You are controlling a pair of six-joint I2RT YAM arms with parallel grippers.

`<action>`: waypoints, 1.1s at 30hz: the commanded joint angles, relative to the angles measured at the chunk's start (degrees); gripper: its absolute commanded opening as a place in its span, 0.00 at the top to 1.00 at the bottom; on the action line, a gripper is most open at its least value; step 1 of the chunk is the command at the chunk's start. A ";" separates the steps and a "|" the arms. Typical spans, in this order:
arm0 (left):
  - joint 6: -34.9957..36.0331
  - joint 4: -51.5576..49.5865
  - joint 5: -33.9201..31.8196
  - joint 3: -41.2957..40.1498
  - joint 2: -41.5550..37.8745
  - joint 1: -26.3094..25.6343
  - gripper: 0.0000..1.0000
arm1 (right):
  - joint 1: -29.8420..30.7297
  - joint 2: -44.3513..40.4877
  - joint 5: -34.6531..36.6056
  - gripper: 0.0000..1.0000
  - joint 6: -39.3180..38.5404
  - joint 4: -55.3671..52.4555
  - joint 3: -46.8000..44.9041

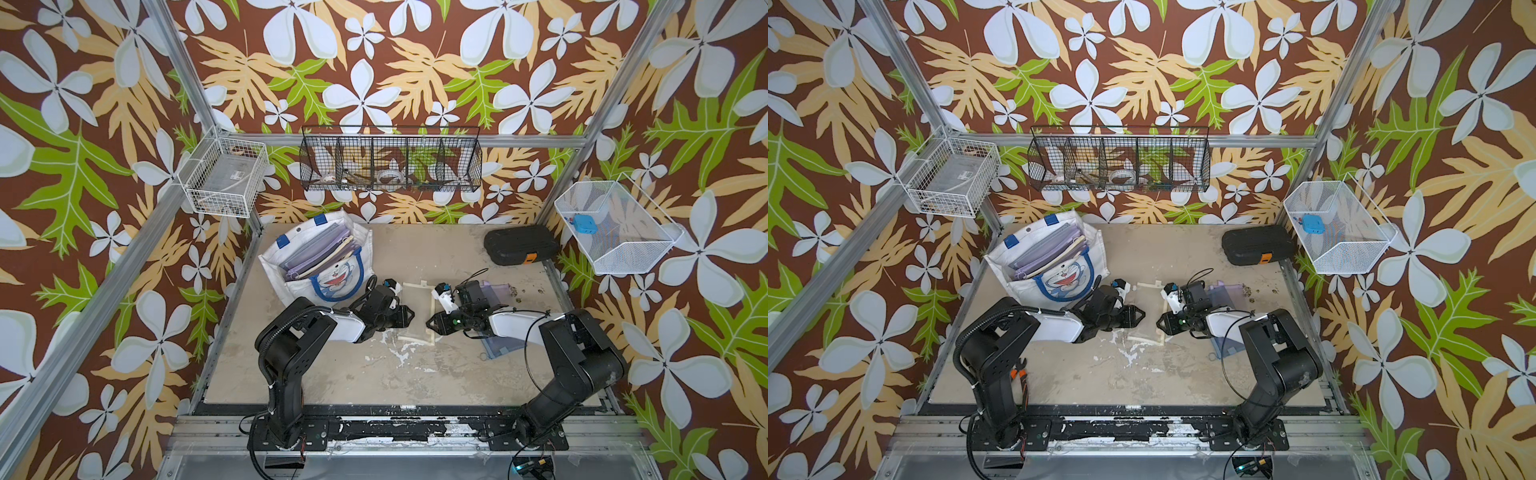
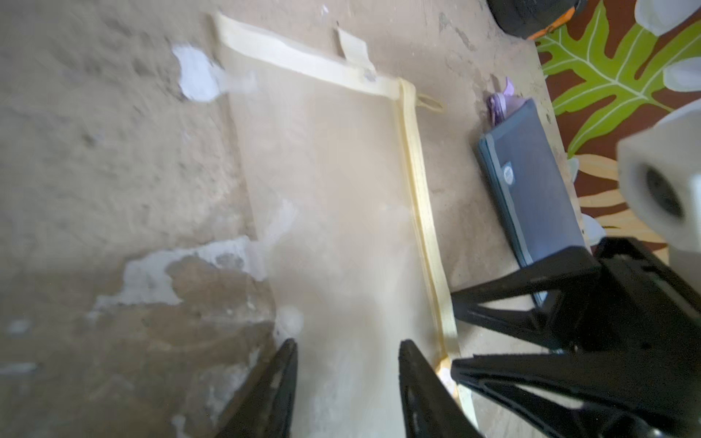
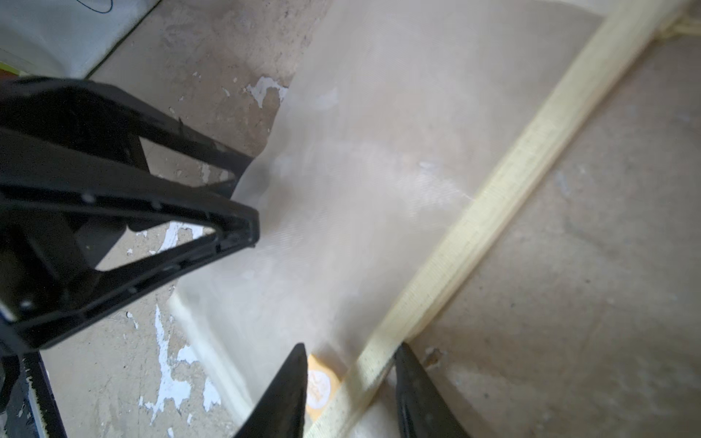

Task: Put the pencil pouch into the canvas bag
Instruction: Pick up the pencil case from the pencil case.

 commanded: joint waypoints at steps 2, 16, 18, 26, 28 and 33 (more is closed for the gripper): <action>-2.93 2.72 5.21 -1.09 0.06 -0.08 0.74 | 0.10 0.22 -1.79 0.64 1.43 0.16 -0.74; 4.96 -5.49 5.07 0.95 -8.68 -0.09 1.00 | 0.13 -9.86 -0.23 0.68 1.33 -4.26 -1.26; 9.91 -11.30 3.70 2.94 -12.45 -0.22 1.00 | 0.13 -14.51 1.52 0.63 0.78 -7.08 -1.14; 36.76 -41.87 -12.31 18.45 -24.99 -1.57 1.00 | 0.10 -30.96 8.71 0.28 -0.31 -18.61 4.41; 41.93 -47.96 -19.67 23.19 -26.20 -1.57 1.00 | 0.08 -33.39 9.25 0.23 -0.46 -20.17 6.36; 51.66 -58.00 -40.92 34.84 -26.65 -0.92 1.00 | 0.08 -35.22 8.23 0.16 -1.61 -23.08 10.99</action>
